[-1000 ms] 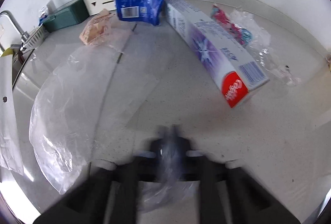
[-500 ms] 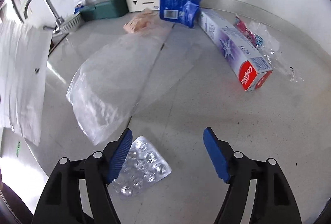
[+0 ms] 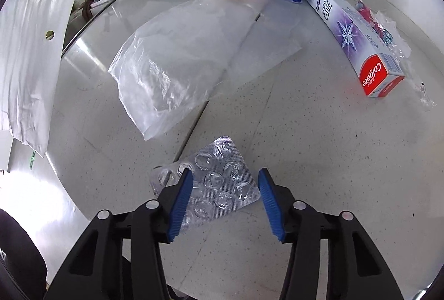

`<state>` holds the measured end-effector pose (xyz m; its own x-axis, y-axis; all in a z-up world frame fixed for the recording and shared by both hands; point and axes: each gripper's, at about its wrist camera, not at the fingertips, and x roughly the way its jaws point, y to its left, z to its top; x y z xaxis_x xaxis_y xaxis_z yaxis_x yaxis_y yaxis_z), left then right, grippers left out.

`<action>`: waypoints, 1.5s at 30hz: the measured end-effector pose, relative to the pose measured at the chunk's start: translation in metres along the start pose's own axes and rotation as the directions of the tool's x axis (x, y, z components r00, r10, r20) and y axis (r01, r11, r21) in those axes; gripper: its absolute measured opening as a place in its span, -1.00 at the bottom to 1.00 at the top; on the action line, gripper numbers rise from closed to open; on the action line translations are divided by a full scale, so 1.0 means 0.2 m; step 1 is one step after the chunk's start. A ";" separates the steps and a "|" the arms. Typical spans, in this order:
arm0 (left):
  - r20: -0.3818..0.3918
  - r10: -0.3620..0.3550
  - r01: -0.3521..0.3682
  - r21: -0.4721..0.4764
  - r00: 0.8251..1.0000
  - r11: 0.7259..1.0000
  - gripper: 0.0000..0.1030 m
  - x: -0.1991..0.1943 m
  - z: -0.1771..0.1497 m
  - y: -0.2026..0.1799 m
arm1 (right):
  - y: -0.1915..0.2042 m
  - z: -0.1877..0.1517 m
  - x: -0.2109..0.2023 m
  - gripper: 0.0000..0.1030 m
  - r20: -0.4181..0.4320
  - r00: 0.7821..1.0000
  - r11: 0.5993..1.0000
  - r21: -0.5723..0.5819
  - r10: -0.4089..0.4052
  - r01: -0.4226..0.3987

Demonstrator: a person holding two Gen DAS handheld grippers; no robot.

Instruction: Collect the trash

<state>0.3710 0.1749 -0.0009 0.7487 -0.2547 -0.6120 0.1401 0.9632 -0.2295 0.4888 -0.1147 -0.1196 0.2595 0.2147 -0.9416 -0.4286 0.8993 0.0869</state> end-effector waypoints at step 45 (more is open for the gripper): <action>-0.056 -0.146 0.145 -0.008 0.988 0.989 -0.89 -0.32 -0.47 -0.35 | -0.02 -0.74 -0.49 -0.90 0.183 0.956 0.969 0.056 0.228 -0.242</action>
<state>0.2518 0.1151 -0.0164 0.6827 -0.3968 -0.6136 0.2421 0.9151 -0.3224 0.3373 -0.1956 -0.0762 0.3085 0.4802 -0.8211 -0.4295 0.8405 0.3302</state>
